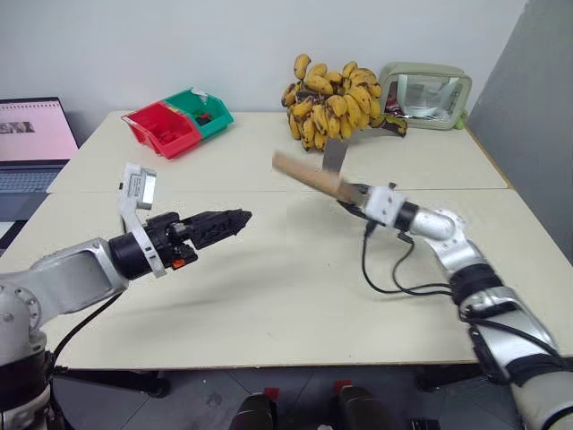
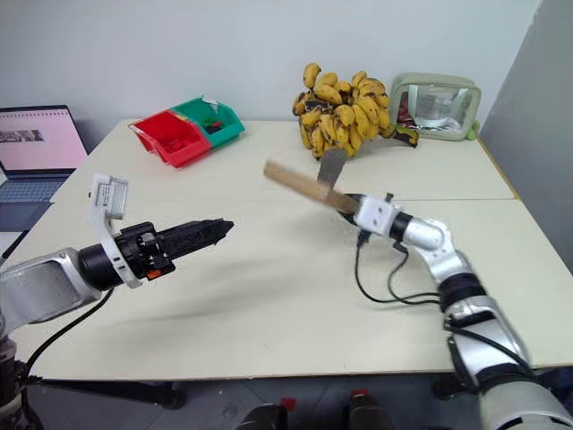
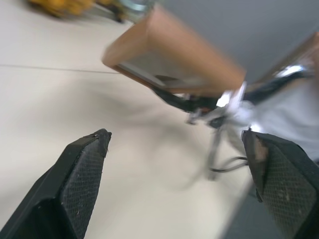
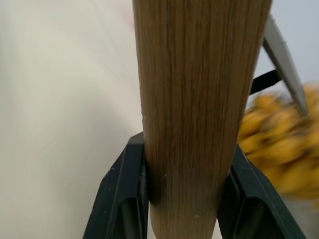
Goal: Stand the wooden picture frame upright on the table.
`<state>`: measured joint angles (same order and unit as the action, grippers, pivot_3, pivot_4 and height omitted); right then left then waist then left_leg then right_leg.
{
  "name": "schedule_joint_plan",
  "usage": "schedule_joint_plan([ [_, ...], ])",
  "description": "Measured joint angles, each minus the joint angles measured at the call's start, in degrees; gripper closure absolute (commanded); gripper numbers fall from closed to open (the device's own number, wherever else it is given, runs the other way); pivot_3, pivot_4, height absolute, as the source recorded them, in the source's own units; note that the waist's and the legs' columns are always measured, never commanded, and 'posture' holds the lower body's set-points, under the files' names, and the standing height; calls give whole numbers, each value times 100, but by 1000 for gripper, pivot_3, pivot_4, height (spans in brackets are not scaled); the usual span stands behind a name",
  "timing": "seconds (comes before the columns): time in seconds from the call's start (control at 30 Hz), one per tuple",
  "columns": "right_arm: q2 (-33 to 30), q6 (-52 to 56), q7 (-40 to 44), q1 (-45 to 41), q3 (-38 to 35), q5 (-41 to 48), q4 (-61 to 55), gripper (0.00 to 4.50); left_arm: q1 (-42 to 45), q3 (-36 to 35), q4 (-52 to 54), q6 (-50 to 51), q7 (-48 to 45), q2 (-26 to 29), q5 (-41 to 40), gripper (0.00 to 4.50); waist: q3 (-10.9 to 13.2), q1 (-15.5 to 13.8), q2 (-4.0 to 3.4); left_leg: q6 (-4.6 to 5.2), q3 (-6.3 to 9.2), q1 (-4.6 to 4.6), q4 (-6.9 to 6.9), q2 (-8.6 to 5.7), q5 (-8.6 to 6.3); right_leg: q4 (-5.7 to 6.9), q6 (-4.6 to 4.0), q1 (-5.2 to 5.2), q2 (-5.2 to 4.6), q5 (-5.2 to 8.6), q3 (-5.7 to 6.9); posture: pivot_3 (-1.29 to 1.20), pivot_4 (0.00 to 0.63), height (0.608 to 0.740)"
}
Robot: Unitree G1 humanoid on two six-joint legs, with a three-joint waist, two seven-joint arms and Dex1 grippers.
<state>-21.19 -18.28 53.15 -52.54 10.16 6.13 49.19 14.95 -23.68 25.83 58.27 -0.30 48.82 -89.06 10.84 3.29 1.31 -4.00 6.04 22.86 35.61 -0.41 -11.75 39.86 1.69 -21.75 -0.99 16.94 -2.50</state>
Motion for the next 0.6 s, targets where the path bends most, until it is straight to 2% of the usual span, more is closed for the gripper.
schedule_joint_plan([
  [0.1,377,1640,972,-606,-392,784,224,3223,-221,366,429,-541,-47,-142,1385,0,3,-38,-4,0,-1,4,-3,-5,0,-5,0,-4,11,0,2,0,150,740],
  [0.2,823,2270,1288,-1169,-634,1001,796,3223,-445,1075,793,-1007,-237,-125,2681,0,2,-34,-4,0,-6,0,-14,-4,0,-10,0,-4,29,0,-1,0,150,740],
  [0.27,1129,2312,1298,-1256,-678,965,1269,3223,-595,1449,859,-1316,-307,-261,3434,0,0,-37,-5,0,-5,-1,-20,-2,-1,-12,-1,-4,30,1,0,0,150,740],
  [0.4,1652,2518,1234,-1086,-706,792,2108,3223,-776,1739,914,-1619,-289,-808,4111,0,0,-57,-4,0,-6,19,-20,-2,-1,-16,-1,-23,27,0,-1,0,150,740],
  [0.57,1762,2478,1134,-1042,-850,668,2228,3223,-862,1701,997,-1621,-319,-1055,4259,0,0,-52,-4,-1,-6,32,-15,-2,0,-2,1,-41,25,0,-1,0,150,740],
  [0.6,1761,2465,1131,-1035,-865,636,2230,2873,-875,1676,996,-1615,-329,-1082,4273,0,0,-47,-4,0,-5,31,-15,-1,0,-1,1,-41,26,0,-1,0,150,740],
])
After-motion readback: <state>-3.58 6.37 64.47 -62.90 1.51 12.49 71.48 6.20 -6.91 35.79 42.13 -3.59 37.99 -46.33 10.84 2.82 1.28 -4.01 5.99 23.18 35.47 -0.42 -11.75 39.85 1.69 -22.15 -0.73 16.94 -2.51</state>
